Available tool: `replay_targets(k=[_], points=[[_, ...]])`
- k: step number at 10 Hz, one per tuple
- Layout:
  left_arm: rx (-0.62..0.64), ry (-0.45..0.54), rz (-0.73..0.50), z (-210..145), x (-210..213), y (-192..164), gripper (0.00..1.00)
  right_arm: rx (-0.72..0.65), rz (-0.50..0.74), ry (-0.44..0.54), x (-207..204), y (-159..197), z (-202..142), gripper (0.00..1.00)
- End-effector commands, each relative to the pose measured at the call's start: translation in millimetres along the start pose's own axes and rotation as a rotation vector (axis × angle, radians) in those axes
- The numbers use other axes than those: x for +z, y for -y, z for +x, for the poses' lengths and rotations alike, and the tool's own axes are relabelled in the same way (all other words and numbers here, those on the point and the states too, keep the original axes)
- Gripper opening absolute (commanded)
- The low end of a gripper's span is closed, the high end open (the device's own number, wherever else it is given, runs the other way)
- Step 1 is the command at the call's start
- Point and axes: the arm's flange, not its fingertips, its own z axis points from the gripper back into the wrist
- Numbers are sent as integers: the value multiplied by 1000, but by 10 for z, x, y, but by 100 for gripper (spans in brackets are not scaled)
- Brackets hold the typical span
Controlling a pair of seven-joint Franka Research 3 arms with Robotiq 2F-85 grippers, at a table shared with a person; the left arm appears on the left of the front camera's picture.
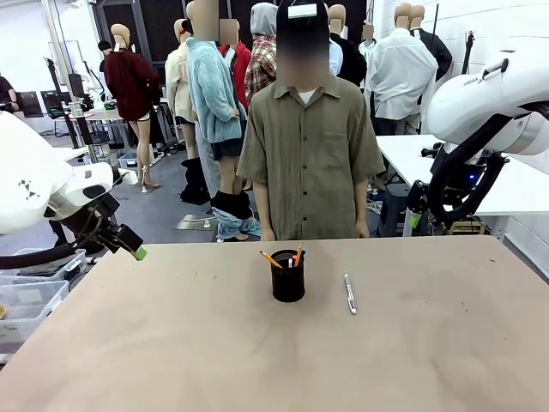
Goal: Place the pens into the pen holder.
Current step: Pick up a writing instrument from the table and place it into the Pen holder.
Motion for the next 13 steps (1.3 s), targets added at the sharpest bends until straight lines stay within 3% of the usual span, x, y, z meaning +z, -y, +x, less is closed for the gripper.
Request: replay_targets(k=[1, 3, 6, 10, 13], points=[[9, 7, 17, -7, -25, 14, 88, 0, 0, 0, 0, 0, 0, 89], [9, 7, 17, -7, -25, 14, 88, 42, -21, -64, -7, -466, 121, 89], [9, 7, 17, -7, -25, 14, 88, 66, -113, -135, -429, -1108, 478, 89], [9, 7, 17, -7, -25, 14, 88, 5, -133, -231, -1196, -1322, 588, 89], [9, 7, 17, -7, -25, 14, 88, 17, -147, -248, -1647, -1437, 575, 89]])
